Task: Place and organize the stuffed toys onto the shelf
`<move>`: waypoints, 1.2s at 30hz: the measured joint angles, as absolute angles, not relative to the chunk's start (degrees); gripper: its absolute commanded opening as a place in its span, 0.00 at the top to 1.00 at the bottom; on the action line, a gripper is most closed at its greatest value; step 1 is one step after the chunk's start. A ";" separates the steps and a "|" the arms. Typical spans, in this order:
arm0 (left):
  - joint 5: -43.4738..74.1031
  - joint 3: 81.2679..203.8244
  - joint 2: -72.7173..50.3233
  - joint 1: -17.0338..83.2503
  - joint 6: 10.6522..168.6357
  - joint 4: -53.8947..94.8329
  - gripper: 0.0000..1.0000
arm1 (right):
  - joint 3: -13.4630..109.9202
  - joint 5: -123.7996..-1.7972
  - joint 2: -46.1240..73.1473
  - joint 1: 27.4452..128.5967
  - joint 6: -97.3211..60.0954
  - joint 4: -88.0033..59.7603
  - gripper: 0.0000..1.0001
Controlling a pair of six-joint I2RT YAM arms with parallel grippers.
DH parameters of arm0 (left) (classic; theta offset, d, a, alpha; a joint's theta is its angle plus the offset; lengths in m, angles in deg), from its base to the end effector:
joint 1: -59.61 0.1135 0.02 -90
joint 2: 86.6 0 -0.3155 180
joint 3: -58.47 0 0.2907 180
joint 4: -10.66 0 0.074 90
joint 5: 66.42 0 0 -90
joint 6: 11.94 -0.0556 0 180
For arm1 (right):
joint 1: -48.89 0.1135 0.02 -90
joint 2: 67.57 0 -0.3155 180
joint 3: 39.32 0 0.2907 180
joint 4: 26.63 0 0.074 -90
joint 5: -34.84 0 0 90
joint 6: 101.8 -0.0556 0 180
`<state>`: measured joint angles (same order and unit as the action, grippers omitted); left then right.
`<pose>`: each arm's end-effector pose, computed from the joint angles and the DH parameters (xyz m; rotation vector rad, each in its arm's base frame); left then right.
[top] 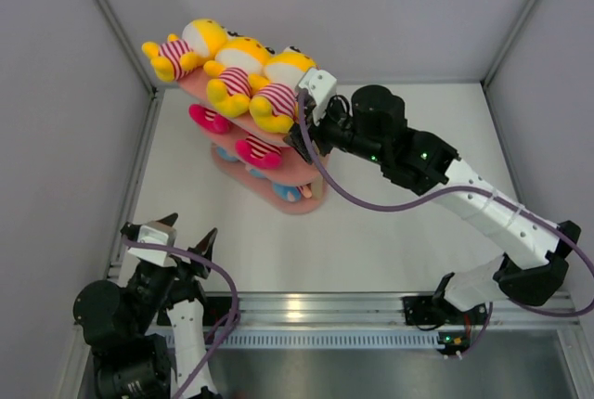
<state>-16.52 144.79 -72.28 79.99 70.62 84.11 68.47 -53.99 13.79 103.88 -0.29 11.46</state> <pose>-0.0619 -0.0612 0.4651 0.3615 1.5515 -0.1799 0.2074 0.2941 0.5286 -0.9771 1.5176 0.5275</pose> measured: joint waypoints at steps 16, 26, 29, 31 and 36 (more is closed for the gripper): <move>-5.44 136.70 -73.63 79.99 65.68 84.35 0.19 | 54.13 -44.02 -7.08 94.91 -6.56 14.56 0.01; 0.27 135.83 -70.42 79.99 60.87 84.66 0.19 | 21.11 -45.33 -13.79 63.16 -20.79 12.03 0.01; 1.16 135.17 -67.86 79.99 56.74 84.07 0.16 | 14.48 -43.30 -13.94 61.84 -23.85 9.45 0.01; 2.30 132.64 -66.90 79.99 54.23 82.54 0.14 | 11.27 -42.32 -14.31 61.84 -25.56 6.89 0.01; 4.92 118.93 -64.69 79.99 48.59 77.82 0.13 | 6.16 -40.39 -16.89 61.82 -28.51 1.07 0.01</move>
<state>4.92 118.93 -64.69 79.99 48.59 77.82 6.16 -40.39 -16.89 61.82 -28.51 1.07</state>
